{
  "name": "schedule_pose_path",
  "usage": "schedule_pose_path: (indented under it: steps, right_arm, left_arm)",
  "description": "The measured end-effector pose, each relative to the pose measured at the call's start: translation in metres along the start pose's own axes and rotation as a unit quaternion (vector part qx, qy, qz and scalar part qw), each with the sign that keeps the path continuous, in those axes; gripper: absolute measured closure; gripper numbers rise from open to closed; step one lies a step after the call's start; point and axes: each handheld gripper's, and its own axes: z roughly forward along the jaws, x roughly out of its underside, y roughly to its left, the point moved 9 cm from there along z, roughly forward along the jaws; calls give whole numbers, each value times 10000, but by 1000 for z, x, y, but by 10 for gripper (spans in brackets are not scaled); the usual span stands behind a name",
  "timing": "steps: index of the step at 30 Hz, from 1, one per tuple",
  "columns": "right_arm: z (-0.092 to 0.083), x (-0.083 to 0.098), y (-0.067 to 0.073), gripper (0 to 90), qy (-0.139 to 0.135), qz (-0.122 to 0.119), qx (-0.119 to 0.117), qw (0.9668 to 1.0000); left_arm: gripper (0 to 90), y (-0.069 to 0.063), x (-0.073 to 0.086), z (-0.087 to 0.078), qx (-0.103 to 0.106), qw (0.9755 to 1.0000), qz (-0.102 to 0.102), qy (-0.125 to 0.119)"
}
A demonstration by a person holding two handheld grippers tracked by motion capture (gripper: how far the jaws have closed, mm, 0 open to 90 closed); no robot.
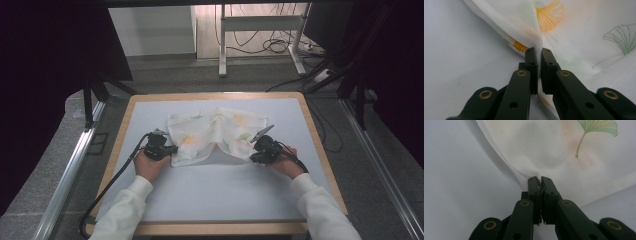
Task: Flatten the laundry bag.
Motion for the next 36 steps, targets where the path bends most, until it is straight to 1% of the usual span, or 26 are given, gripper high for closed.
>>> schedule_pose_path:
  steps: [2,4,5,7,8,9,10,12,14,16,19,22,23,25,27,28,31,32,34,36]
  right_arm:
    - [-1,-1,0,872,-3,-11,27,10000]
    - [-3,-2,-2,874,-39,-17,128,9999]
    - [-5,-3,-3,875,-81,-20,195,9998]
    - [-11,-3,-5,875,-188,7,206,9996]
    - [-17,-3,-8,875,-290,44,233,9993]
    - [-17,-3,-8,875,-290,44,233,9993]
    - [-22,0,-11,876,-359,77,292,9989]
    - [-25,1,-13,876,-395,92,304,9987]
    - [-31,5,-14,876,-521,105,302,9981]
    - [-32,6,-13,875,-544,117,311,9980]
    - [-40,9,-12,875,-698,132,300,9970]
    - [-49,14,-12,876,-863,236,272,9956]
    - [-49,14,-12,876,-863,236,272,9956]
    - [-53,16,-12,875,-949,264,256,9948]
    - [-58,19,-10,876,-1005,271,263,9942]
    - [-60,20,-10,876,-1038,233,260,9940]
    - [-71,26,-3,876,-1129,190,226,9932]
    - [-75,29,0,875,-1155,149,202,9930]
    - [-84,36,10,875,-1205,37,167,9926]
    - [-91,46,20,875,-1198,-47,116,9927]
  left_arm:
    - [861,0,0,0,3,10000,-3,-13]
    - [861,0,0,-1,14,10000,-10,-28]
    - [862,0,-1,-2,36,10000,-23,-47]
    - [865,1,-3,-5,63,9999,-43,-107]
    - [867,2,-4,-8,111,9998,-83,-175]
    - [868,2,-4,-8,111,9998,-83,-175]
    - [869,2,-5,-10,149,9996,-124,-210]
    - [869,4,-5,-14,188,9994,-177,-247]
    - [870,6,-5,-17,229,9991,-224,-275]
    - [871,6,-5,-21,257,9988,-262,-322]
    - [872,7,-5,-28,291,9985,-270,-368]
    - [873,7,-5,-34,336,9981,-296,-427]
    - [873,7,-5,-36,347,9979,-303,-453]
    - [873,7,-4,-40,392,9975,-329,-485]
    - [873,7,-3,-46,415,9973,-307,-519]
    - [873,6,-2,-49,435,9972,-307,-530]
    - [873,0,5,-60,540,9971,-196,-493]
    - [873,-3,8,-64,595,9969,-160,-490]
    - [872,-12,17,-74,668,9967,-24,-450]
    - [871,-21,28,-82,748,9963,100,-411]
